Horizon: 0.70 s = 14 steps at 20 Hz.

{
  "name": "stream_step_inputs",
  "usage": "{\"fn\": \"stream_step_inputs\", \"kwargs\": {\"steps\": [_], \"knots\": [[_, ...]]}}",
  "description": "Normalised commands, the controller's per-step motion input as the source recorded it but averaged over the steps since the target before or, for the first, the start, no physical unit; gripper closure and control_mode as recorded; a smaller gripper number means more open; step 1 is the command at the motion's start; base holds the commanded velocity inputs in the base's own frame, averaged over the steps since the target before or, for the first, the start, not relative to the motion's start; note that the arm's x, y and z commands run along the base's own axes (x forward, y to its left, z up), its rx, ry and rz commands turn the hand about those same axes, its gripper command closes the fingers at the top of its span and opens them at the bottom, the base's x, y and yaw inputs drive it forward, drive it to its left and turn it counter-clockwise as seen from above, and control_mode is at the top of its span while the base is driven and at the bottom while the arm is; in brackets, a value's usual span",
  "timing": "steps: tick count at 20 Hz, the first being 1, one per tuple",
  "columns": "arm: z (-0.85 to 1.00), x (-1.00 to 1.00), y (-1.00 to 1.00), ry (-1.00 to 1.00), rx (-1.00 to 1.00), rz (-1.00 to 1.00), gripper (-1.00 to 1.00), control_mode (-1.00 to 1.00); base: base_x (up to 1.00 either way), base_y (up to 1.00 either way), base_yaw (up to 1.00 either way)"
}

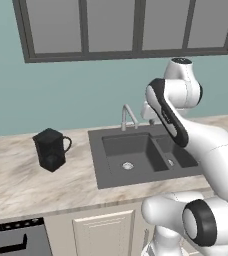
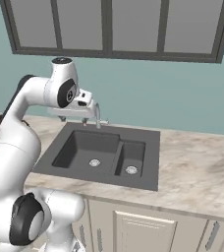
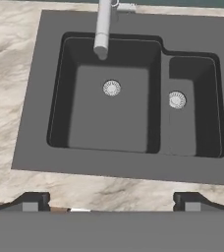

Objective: Turn on the sink faucet and place the jug under the water for a few seconds to fill it up.

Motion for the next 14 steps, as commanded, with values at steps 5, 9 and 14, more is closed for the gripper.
{"fn": "stream_step_inputs", "kwargs": {"steps": [5, 9, 14], "knots": [[-0.75, 0.7, -0.76, -0.12, 0.18, 0.08, -1.0, -1.0, 0.0, 0.0, 0.0], [-0.73, 0.87, -0.68, -0.32, 0.22, 0.24, -1.0, -1.0, 0.0, 0.0, 0.0], [-0.49, 0.76, -0.38, -0.41, 0.21, 0.33, -1.0, -1.0, 0.0, 0.0, 0.0]]}}
